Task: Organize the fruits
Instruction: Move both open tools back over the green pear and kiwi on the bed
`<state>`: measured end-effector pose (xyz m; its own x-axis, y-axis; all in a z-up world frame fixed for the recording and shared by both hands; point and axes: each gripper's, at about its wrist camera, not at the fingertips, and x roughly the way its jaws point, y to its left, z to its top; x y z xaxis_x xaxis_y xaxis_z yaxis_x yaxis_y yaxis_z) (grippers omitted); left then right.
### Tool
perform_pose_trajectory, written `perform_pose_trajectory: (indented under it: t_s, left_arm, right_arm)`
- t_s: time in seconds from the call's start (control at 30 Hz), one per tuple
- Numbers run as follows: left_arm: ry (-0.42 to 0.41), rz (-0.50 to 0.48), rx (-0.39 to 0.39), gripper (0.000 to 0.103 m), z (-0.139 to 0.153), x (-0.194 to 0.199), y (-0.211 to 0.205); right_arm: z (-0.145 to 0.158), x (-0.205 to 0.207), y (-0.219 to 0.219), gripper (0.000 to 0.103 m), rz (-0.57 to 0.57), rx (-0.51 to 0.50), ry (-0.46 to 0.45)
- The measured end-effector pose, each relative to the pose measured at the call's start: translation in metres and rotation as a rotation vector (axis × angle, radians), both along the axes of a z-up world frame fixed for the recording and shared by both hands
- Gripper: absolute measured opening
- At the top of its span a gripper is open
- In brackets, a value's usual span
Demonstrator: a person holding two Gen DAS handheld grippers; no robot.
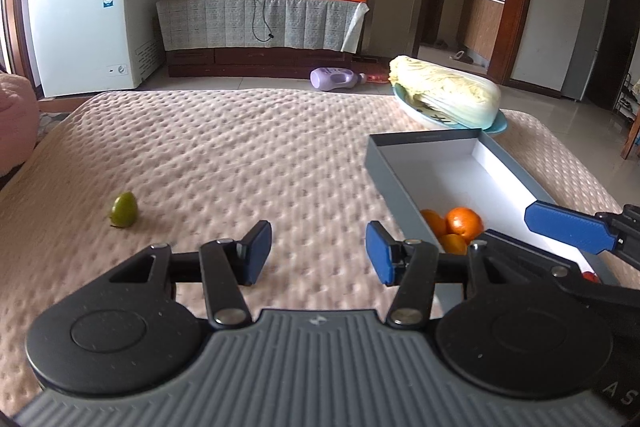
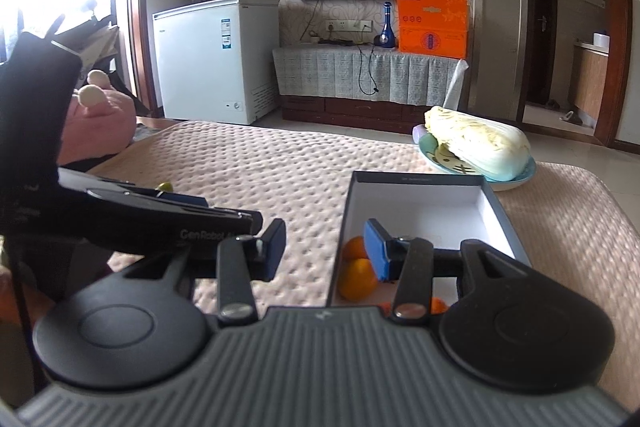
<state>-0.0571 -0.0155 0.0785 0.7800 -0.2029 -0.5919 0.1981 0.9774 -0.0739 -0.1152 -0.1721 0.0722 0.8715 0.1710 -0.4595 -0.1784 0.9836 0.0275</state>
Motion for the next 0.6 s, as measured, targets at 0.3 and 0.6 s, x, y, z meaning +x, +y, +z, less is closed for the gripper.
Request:
perform_pose_trajectory:
  t_s: [0.3, 0.6]
  left_arm:
    - [-0.005, 0.039, 0.002, 0.058, 0.001, 0.001, 0.033]
    - [0.004, 0.083, 0.010, 0.058, -0.002, 0.000, 0.063]
  right_arm:
    - [-0.003, 0.006, 0.023, 0.046, 0.035, 0.006, 0.007]
    - [-0.008, 0.010, 0.047, 0.046, 0.075, 0.019, 0.018]
